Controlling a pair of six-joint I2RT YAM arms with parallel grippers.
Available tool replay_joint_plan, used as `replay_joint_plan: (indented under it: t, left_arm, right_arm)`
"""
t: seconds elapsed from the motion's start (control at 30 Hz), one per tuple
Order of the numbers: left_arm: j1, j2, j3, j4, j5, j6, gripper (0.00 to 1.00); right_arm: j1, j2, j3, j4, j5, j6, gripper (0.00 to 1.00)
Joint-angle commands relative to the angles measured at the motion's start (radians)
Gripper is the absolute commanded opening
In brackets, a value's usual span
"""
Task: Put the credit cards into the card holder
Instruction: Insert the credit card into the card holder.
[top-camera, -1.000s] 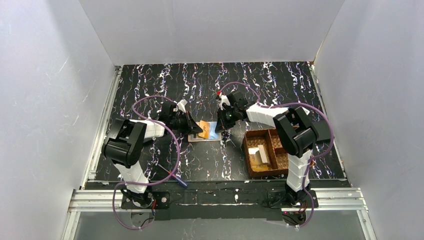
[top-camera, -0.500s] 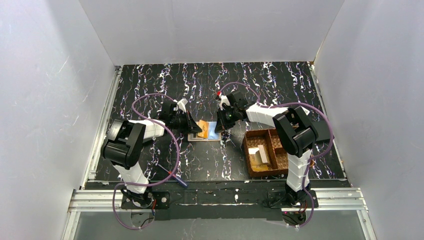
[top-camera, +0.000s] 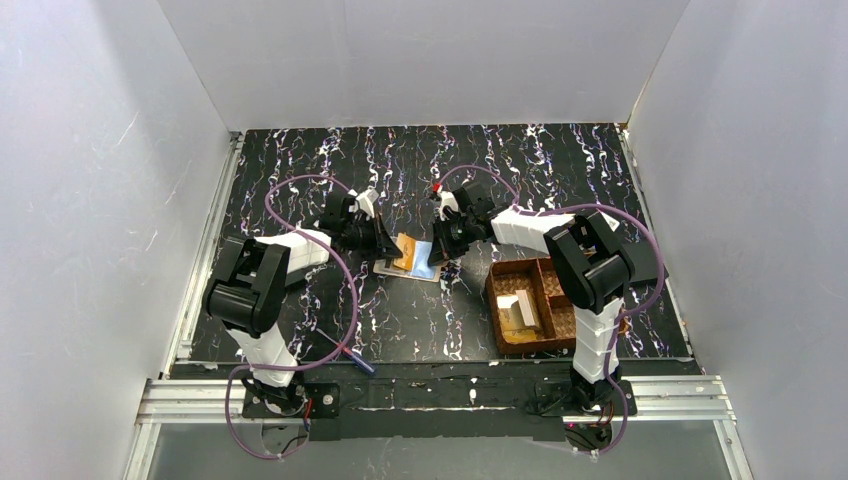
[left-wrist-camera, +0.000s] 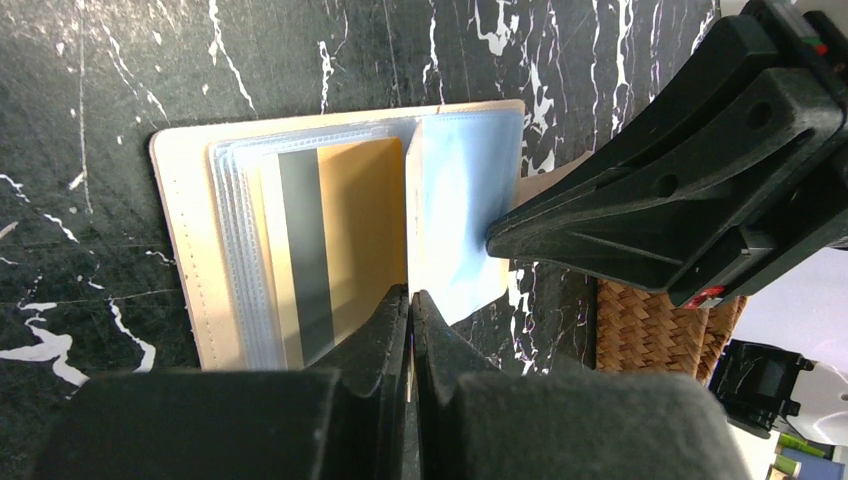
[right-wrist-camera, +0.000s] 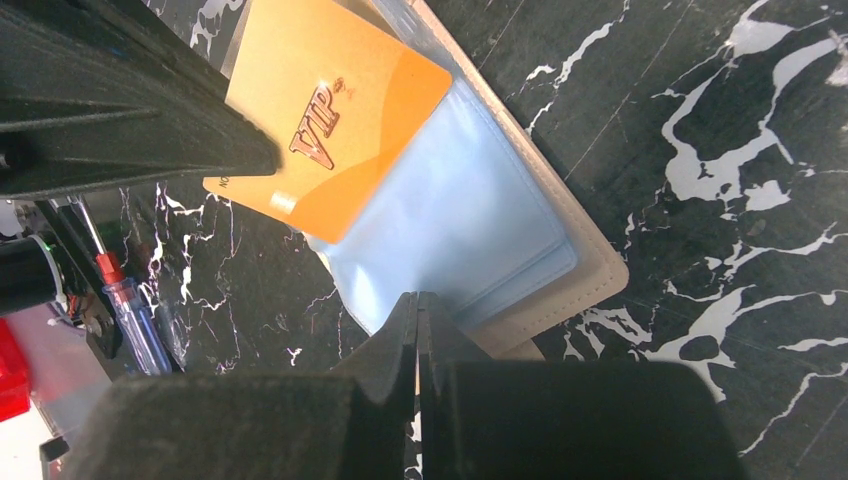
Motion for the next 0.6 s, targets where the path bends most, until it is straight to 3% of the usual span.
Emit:
replay_joint_plan:
  t: [0.0, 0.2, 0.57]
  left_arm:
    - [0.001, 0.000, 0.040, -0.104, -0.013, 0.063, 0.00]
    - [0.002, 0.025, 0.120, -0.246, 0.020, 0.141, 0.00]
    - [0.003, 0.088, 0.157, -0.246, 0.062, 0.173, 0.00]
  right_arm:
    - [0.006, 0.041, 0.004, -0.043, 0.047, -0.020, 0.01]
    - [0.006, 0.041, 0.009, -0.044, 0.052, -0.017, 0.01]
    - [0.006, 0.041, 0.018, -0.049, 0.046, -0.019, 0.01]
